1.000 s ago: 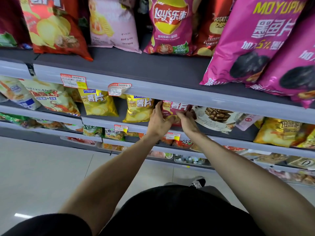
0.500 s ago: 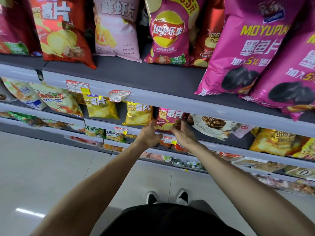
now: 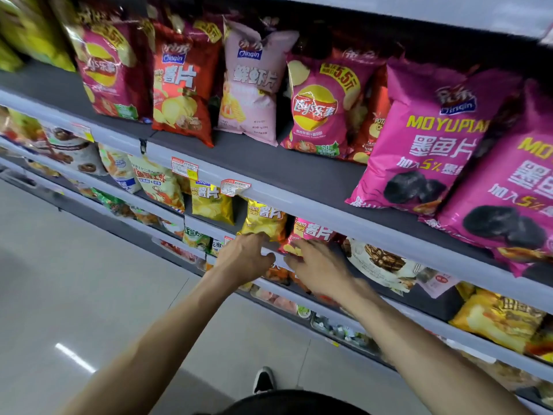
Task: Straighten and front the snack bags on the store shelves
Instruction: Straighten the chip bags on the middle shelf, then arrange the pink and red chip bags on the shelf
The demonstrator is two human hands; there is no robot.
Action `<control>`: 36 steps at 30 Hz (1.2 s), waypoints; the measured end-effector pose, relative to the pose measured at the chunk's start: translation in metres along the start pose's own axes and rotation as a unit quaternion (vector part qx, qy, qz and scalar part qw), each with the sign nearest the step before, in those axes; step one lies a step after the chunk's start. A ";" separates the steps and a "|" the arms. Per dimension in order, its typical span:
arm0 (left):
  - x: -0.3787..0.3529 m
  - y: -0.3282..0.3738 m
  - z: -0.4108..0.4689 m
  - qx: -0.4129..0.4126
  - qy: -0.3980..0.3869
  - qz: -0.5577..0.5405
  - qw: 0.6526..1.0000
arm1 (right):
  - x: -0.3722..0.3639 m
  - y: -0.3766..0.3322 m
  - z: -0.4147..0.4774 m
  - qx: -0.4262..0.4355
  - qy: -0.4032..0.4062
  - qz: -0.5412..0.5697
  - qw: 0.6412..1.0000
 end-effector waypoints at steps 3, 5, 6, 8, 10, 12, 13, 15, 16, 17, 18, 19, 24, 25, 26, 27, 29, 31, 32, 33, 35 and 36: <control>0.036 -0.011 -0.021 0.035 0.032 0.003 0.999 | 0.021 -0.049 -0.007 0.071 0.011 -0.031 0.997; 0.063 -0.019 -0.036 0.056 0.059 0.006 0.997 | 0.037 -0.085 -0.015 0.124 0.016 -0.029 0.992; 0.077 -0.024 -0.043 0.065 0.074 0.010 0.995 | 0.044 -0.101 -0.019 0.144 0.017 -0.032 0.989; 0.102 -0.035 -0.055 0.081 0.103 0.008 0.991 | 0.058 -0.132 -0.025 0.179 0.024 -0.052 0.982; 0.124 -0.047 -0.063 0.100 0.126 -0.001 0.987 | 0.068 -0.156 -0.026 0.211 0.040 -0.070 0.974; 0.141 -0.058 -0.067 0.115 0.143 -0.005 0.983 | 0.077 -0.173 -0.024 0.226 0.053 -0.076 0.970; 0.149 -0.064 -0.068 0.119 0.153 -0.008 0.981 | 0.081 -0.180 -0.021 0.229 0.057 -0.079 0.969; 0.163 -0.078 -0.066 0.127 0.171 -0.017 0.977 | 0.089 -0.194 -0.015 0.235 0.072 -0.089 0.965; 0.171 -0.084 -0.065 0.127 0.179 -0.021 0.975 | 0.092 -0.200 -0.011 0.238 0.082 -0.094 0.963; 0.178 -0.090 -0.062 0.124 0.187 -0.022 0.974 | 0.095 -0.207 -0.008 0.241 0.091 -0.095 0.962; 0.185 -0.096 -0.059 0.123 0.192 -0.022 0.973 | 0.097 -0.212 -0.002 0.241 0.100 -0.095 0.961; 0.193 -0.102 -0.055 0.121 0.200 -0.019 0.972 | 0.098 -0.218 0.003 0.239 0.106 -0.095 0.961; 0.232 -0.137 -0.029 0.094 0.236 -0.007 0.967 | 0.101 -0.250 0.041 0.234 0.150 -0.103 0.955; 0.237 -0.145 -0.022 0.084 0.241 -0.004 0.967 | 0.101 -0.259 0.049 0.229 0.163 -0.101 0.954; 0.242 -0.152 -0.016 0.077 0.241 0.001 0.967 | 0.102 -0.267 0.057 0.225 0.176 -0.099 0.953; 0.246 -0.160 -0.010 0.070 0.242 0.005 0.968 | 0.102 -0.274 0.064 0.221 0.189 -0.098 0.952; 0.254 -0.176 0.001 0.051 0.249 0.005 0.967 | 0.101 -0.288 0.077 0.207 0.209 -0.093 0.951; 0.261 -0.193 0.014 0.040 0.251 0.006 0.967 | 0.098 -0.297 0.087 0.182 0.220 -0.088 0.954; 0.265 -0.200 0.019 0.039 0.251 0.003 0.967 | 0.097 -0.299 0.090 0.168 0.224 -0.088 0.956; 0.268 -0.208 0.026 0.036 0.252 -0.001 0.967 | 0.095 -0.302 0.093 0.156 0.228 -0.091 0.957; 0.274 -0.219 0.039 0.020 0.256 -0.003 0.966 | 0.093 -0.307 0.096 0.141 0.244 -0.096 0.955; 0.277 -0.223 0.046 0.012 0.257 -0.008 0.966 | 0.093 -0.308 0.098 0.132 0.253 -0.096 0.954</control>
Point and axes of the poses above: each hand's wrist, its own z-axis towards the middle knuckle, its own x-axis out of the back of the hand, y = z × x, the point moved 9 cm from there along z, towards the middle knuckle, and after that the axes turned 11 degrees about z, right-handed, at the moved point
